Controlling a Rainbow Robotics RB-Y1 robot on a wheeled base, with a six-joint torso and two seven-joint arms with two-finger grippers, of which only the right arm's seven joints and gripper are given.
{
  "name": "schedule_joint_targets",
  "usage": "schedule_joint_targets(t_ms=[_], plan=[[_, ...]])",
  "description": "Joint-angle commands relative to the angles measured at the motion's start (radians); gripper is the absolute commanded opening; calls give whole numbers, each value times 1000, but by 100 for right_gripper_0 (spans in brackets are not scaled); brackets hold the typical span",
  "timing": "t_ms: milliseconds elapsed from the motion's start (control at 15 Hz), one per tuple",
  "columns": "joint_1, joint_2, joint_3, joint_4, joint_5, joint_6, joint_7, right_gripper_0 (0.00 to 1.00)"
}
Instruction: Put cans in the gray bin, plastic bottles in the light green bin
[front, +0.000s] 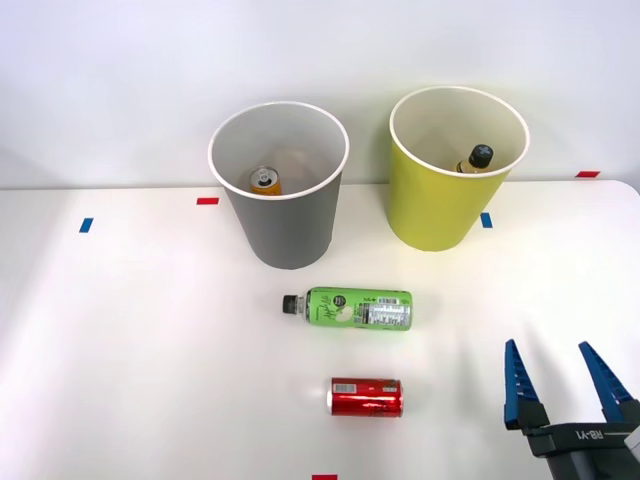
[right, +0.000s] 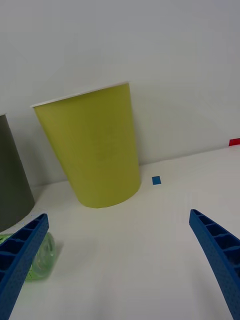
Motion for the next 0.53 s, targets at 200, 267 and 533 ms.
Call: schedule_joint_targets(t_ms=[200, 267, 533], plan=[[41, 173, -86, 3, 254, 0, -142, 97], [54, 171, -84, 3, 260, -21, -145, 97], [126, 150, -35, 60, 191, -153, 73, 97]])
